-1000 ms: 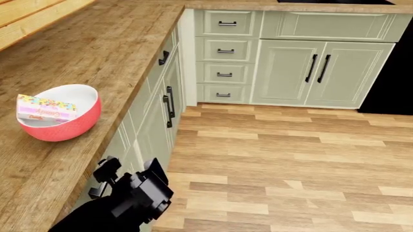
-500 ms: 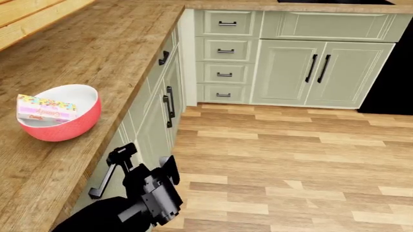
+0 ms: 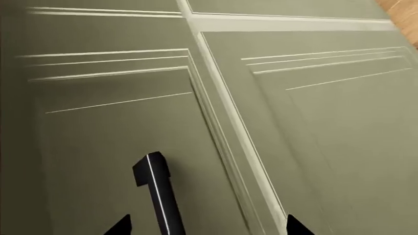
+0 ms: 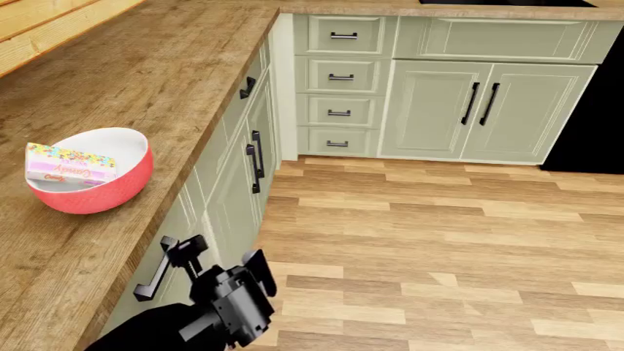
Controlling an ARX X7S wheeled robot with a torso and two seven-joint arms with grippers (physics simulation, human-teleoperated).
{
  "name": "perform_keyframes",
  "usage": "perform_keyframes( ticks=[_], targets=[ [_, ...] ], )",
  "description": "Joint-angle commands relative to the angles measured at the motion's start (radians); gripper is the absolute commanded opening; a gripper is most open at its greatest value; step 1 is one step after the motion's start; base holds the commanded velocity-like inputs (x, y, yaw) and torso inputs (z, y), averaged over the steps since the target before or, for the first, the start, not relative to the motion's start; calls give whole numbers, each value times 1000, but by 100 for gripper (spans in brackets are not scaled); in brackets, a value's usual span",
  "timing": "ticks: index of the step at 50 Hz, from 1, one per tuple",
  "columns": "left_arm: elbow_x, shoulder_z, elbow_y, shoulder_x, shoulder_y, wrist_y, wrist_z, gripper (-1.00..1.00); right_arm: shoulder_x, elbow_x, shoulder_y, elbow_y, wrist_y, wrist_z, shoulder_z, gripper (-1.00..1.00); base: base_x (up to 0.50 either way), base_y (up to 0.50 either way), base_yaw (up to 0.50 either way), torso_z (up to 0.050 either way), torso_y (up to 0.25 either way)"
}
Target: Place the bar in the bowl and close the drawer.
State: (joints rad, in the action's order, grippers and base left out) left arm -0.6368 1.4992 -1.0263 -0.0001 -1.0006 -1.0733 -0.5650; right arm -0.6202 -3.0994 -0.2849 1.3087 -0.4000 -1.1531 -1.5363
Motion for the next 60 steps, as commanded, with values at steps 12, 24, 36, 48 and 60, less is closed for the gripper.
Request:
perform_keyframes(
  ticks=[12, 24, 36, 48, 60],
  targets=[
    [-25, -10, -58, 0, 8, 11, 102, 100, -2, 0, 1, 0, -2, -3, 0, 100, 0, 0, 0, 0, 0],
    [-44, -19, -90, 0, 6, 13, 144, 100, -3, 1, 3, 0, -2, -3, 2, 100, 0, 0, 0, 0, 0],
    [-21, -32, -138, 0, 10, 29, 161, 100, -1, 1, 2, 0, -1, -3, 3, 100, 0, 0, 0, 0, 0],
    [8, -49, -180, 0, 6, 32, 154, 100, -1, 1, 3, 0, 0, -5, 2, 100, 0, 0, 0, 0, 0],
    [33, -63, -204, 0, 4, 32, 151, 100, 1, 0, 3, 0, 3, -5, 0, 100, 2, -5, 2, 0, 0]
  ],
)
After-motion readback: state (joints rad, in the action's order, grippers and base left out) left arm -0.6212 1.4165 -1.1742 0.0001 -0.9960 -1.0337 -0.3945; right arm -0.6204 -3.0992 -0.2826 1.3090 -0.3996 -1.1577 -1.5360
